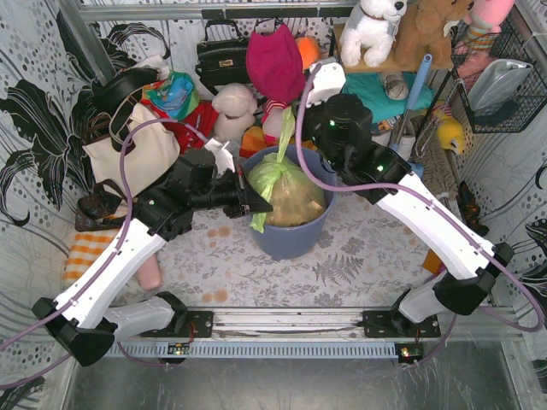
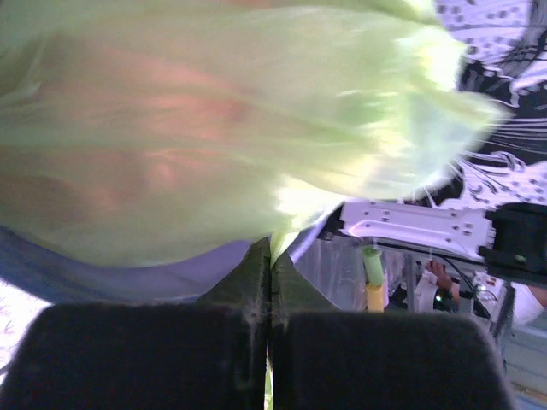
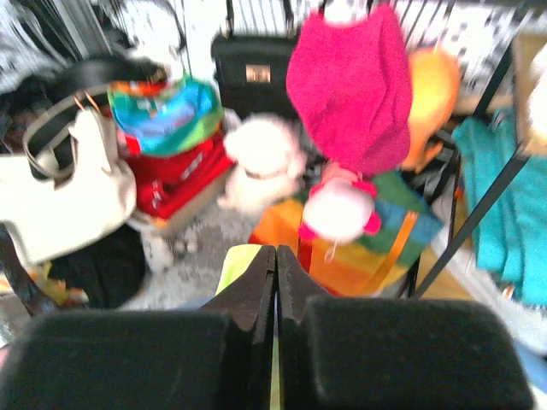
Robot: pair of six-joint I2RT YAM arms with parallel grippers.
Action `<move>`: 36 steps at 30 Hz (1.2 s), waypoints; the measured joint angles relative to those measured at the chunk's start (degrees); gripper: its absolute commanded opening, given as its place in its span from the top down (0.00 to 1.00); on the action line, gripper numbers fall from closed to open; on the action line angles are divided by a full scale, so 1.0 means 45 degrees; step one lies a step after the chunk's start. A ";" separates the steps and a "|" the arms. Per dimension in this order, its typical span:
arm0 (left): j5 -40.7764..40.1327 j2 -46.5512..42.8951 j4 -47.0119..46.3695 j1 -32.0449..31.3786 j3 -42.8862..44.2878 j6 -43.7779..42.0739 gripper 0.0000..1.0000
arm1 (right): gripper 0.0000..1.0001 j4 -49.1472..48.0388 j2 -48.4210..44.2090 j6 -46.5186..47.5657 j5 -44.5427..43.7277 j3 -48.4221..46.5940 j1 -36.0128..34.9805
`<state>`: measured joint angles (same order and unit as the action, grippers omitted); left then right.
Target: Tie the trash bag
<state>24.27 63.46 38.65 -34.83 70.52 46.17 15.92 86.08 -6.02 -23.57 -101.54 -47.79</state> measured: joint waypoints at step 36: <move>0.2997 -0.1214 -0.2390 -0.0015 -0.3648 0.1195 1.00 | 0.38 0.0432 -0.1452 -0.4600 0.6324 0.3536 0.1224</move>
<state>37.76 58.00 27.90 -34.89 54.11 51.55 17.87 79.55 -26.72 4.89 -85.62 -42.28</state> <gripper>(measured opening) 0.008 0.678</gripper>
